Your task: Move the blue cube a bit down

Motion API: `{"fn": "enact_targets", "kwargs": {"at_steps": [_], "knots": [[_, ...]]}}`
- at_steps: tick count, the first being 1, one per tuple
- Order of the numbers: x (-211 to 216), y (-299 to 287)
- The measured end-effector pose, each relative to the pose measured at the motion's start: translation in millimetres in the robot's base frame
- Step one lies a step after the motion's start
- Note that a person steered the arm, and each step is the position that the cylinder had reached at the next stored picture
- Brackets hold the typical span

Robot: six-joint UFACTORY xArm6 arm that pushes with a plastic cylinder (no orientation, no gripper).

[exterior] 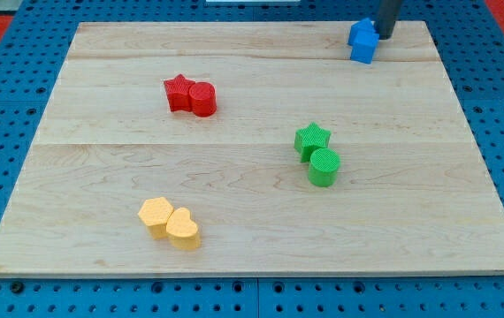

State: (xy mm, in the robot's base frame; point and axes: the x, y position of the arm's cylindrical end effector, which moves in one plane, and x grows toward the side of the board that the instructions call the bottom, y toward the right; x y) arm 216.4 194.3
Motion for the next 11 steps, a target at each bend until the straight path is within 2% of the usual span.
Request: {"fn": "enact_targets", "kwargs": {"at_steps": [1, 2, 3, 4, 9, 10, 11], "knots": [[0, -38], [0, -46], [0, 27], [5, 44], [41, -41], [67, 3], [77, -13]]}}
